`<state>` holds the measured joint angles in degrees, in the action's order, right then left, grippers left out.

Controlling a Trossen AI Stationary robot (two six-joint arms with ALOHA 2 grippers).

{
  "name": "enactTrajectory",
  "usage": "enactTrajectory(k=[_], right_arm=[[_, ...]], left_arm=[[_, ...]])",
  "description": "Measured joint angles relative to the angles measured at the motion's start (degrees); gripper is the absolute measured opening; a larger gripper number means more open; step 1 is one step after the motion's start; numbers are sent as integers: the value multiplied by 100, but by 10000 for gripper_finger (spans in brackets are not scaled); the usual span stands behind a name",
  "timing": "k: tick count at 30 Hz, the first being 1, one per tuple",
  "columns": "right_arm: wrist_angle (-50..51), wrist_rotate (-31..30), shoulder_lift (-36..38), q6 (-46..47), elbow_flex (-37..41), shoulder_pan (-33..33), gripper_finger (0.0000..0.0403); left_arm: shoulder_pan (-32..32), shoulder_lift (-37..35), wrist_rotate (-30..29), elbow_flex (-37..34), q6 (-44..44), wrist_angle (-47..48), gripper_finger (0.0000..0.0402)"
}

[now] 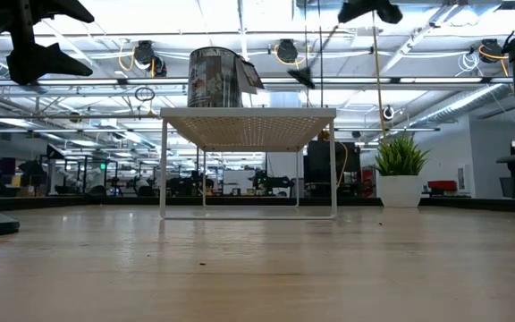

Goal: Pick & Place candle stick holders
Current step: Put the top black candle holder on the shelf

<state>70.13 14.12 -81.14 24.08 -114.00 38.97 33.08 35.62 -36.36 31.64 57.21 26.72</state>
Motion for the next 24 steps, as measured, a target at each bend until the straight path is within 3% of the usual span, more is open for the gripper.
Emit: enactTrajectory(k=[5, 24], right_arm=[[-452, 412, -292, 60, -8, -108, 9], [-358, 439, -1499, -208, -6, -307, 8]], left_arm=[[0, 1, 0, 0, 0, 0, 351], [0, 0, -2, 0, -50, 0, 351]])
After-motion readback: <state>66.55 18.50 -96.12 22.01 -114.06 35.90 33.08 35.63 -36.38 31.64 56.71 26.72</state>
